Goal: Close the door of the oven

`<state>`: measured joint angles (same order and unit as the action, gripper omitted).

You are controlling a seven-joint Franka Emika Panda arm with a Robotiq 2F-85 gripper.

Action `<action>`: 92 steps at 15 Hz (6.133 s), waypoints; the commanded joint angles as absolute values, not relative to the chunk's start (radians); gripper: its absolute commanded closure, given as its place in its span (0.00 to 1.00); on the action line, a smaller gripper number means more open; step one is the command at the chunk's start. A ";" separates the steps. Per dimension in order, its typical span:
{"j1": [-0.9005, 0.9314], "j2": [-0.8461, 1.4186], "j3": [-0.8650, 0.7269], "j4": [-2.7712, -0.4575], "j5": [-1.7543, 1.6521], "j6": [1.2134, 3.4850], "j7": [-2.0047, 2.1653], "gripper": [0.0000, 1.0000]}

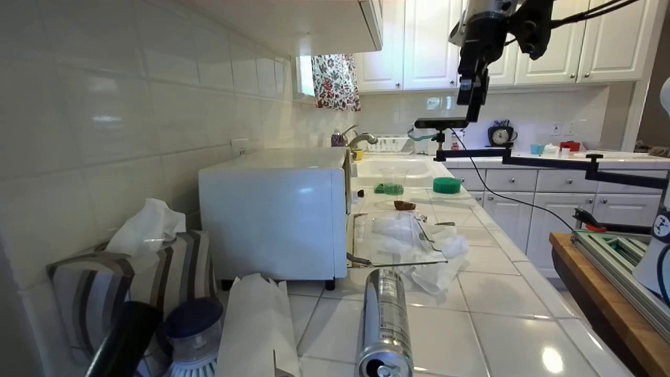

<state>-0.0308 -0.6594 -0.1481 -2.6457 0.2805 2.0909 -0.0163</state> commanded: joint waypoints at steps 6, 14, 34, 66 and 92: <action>-0.007 -0.569 -0.177 -2.756 0.426 2.388 -0.057 0.00; 0.058 -0.400 -0.230 -2.751 0.603 2.514 -0.140 0.00; 0.082 -0.210 -0.226 -2.767 1.095 2.560 -0.363 0.00; -0.027 0.004 -0.109 -2.701 1.706 2.508 -1.010 0.00; -0.036 -0.134 -0.052 -2.704 1.709 2.500 -1.070 0.00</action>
<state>-0.0280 -0.0844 -0.0726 -2.6886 1.7069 2.5013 -1.0582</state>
